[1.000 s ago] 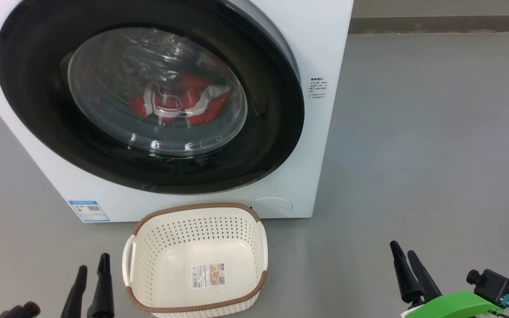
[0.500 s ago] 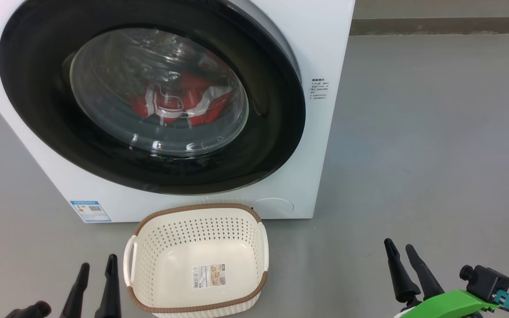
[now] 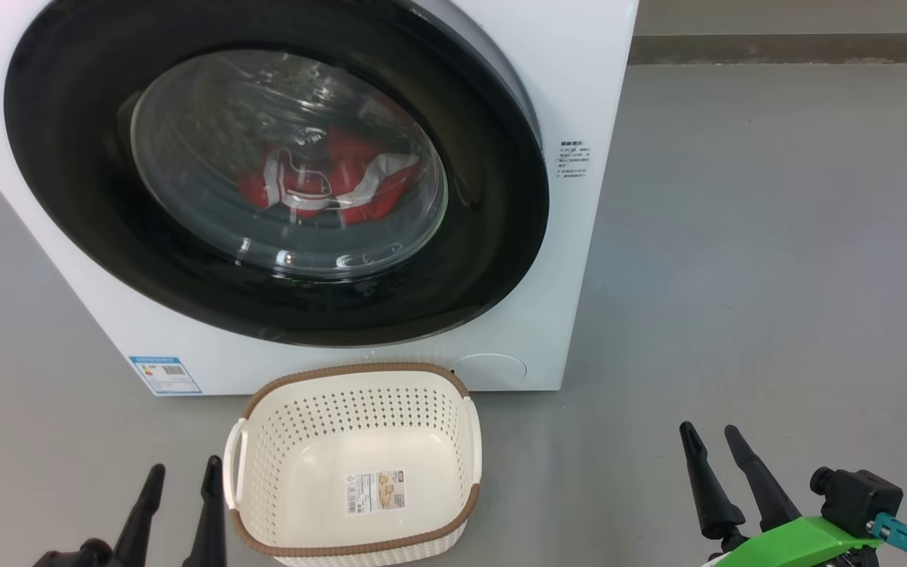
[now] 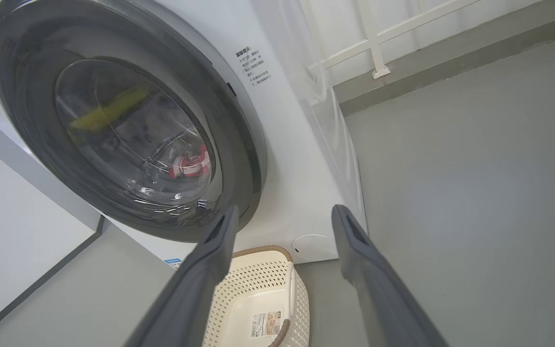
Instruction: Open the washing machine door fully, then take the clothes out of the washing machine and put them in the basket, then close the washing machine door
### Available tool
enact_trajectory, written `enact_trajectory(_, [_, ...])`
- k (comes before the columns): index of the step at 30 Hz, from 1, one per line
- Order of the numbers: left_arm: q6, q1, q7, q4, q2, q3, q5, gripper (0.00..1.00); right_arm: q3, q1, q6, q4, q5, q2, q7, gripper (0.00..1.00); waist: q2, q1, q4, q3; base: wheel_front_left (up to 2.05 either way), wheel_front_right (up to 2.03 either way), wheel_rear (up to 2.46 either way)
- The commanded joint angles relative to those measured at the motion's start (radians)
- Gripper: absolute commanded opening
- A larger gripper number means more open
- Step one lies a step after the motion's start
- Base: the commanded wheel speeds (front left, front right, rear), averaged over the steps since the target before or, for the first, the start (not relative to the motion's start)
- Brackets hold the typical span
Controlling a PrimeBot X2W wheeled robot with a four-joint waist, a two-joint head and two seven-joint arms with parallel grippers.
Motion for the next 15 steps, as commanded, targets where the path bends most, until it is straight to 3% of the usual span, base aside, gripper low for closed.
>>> enact_trajectory(1, [-0.003,-0.013,-0.015,-0.033,0.024,0.021,0.036,1.00,0.029,0.000,0.001,-0.029,-0.038,-0.011,-0.017,1.00,0.0000,0.0000,0.000,0.000,0.00,0.00,0.00])
enact_trajectory(15, [-0.003,-0.001,-0.060,-0.045,0.037,0.007,0.174,1.00,0.024,0.021,0.001,-0.038,-0.202,-0.011,-0.061,1.00,0.0000,0.0000,0.005,0.008,0.00,0.00,0.00])
